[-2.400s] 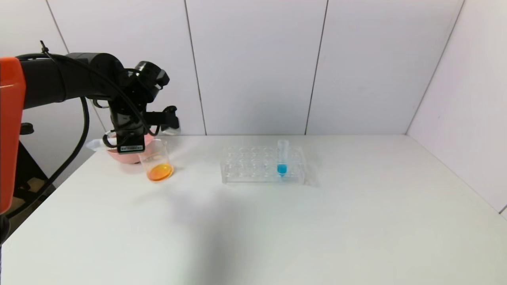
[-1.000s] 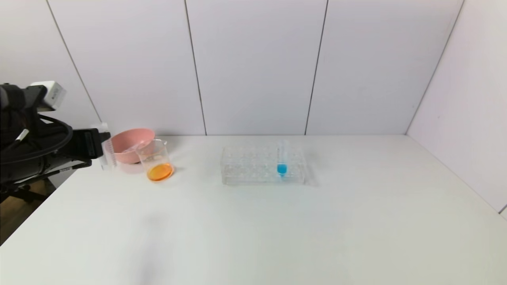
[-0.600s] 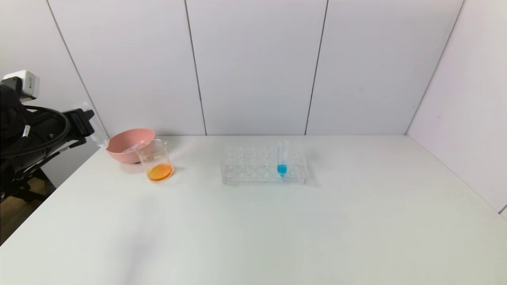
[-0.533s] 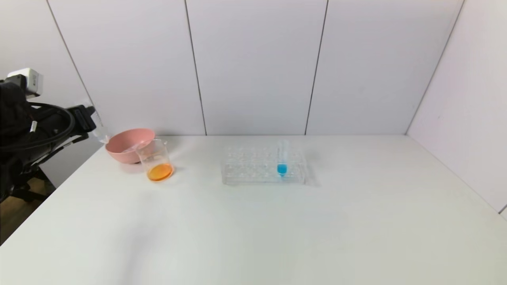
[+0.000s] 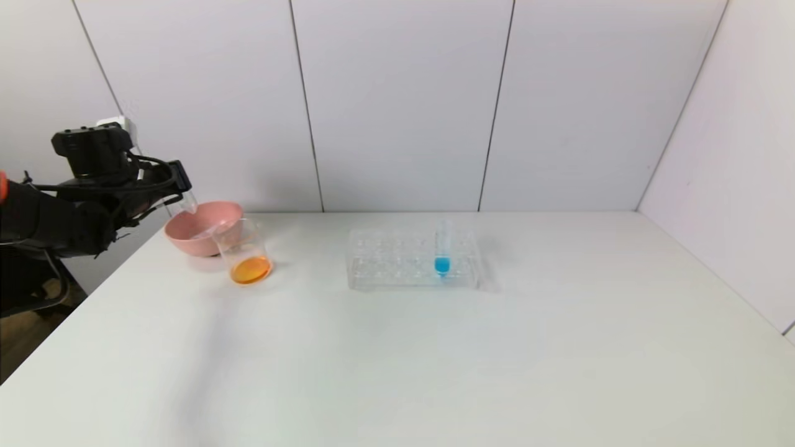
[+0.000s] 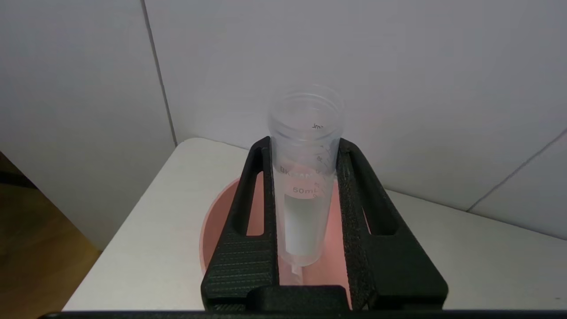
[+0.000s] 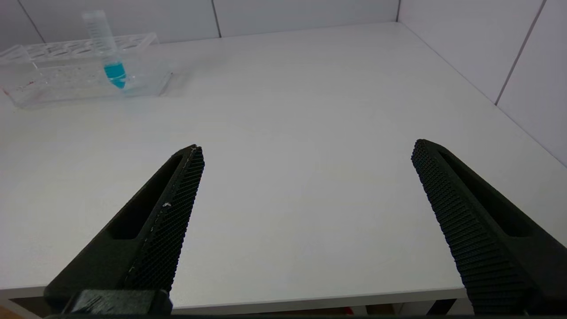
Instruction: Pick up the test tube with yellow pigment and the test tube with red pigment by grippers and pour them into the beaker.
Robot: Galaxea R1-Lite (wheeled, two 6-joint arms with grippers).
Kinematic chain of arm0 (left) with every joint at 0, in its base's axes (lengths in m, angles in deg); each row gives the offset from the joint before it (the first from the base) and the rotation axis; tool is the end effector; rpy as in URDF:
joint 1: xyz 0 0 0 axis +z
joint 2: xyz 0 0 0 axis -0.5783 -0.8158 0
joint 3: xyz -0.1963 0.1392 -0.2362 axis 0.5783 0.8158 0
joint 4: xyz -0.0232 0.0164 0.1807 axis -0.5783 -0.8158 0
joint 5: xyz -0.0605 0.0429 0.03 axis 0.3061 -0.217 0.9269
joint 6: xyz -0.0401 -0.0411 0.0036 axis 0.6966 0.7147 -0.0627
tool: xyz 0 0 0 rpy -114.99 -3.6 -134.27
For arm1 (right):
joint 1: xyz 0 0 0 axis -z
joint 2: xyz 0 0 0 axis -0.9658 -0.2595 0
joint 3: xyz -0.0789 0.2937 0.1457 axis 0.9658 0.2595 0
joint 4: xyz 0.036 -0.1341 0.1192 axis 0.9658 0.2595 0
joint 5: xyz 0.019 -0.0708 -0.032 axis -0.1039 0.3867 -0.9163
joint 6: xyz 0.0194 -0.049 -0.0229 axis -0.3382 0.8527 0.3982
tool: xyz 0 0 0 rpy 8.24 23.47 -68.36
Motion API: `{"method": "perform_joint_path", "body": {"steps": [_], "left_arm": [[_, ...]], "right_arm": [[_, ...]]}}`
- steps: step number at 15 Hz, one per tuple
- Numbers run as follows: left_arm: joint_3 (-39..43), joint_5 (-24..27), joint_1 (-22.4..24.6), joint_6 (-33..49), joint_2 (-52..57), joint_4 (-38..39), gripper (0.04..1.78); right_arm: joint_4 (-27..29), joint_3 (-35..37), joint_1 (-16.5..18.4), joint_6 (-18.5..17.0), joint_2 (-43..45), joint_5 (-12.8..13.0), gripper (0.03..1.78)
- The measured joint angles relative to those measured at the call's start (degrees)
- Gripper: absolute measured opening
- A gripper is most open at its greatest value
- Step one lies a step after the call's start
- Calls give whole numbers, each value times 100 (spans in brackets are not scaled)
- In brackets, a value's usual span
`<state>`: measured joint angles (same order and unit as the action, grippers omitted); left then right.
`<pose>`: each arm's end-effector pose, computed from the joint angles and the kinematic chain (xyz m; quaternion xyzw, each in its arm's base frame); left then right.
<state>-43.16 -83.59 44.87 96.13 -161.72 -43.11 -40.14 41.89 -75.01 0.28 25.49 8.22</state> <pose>0.4569 0.0801 0.2295 -0.0829 0.0232 0.1132 0.9898 -0.0330 -0.0023 0.0761 0.0464 -0.0020 -0.0184 0.9987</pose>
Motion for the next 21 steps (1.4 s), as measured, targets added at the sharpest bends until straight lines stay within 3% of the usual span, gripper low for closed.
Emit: {"method": "perform_joint_path", "body": {"steps": [5,8,10,15,18,21], "left_arm": [[-666,-160,-110,-182,-800,-88,43],[-725,-162,-118,-199,-930,-50,55],[-731,-163,-135,-206,-941,-33,78],[-500,-162,-245,-208,-629,-33,154],[160,-140,-406,-232,-15,-24,175],[1185,13,-546,-488,937,-24,176]], "right_arm": [[2,0,-2,-2,0,2,171],[0,0,0,0,0,0,171],[2,0,0,0,0,2,171],[0,0,0,0,0,0,171],[2,0,0,-2,0,0,171],[2,0,0,0,0,0,171]]}}
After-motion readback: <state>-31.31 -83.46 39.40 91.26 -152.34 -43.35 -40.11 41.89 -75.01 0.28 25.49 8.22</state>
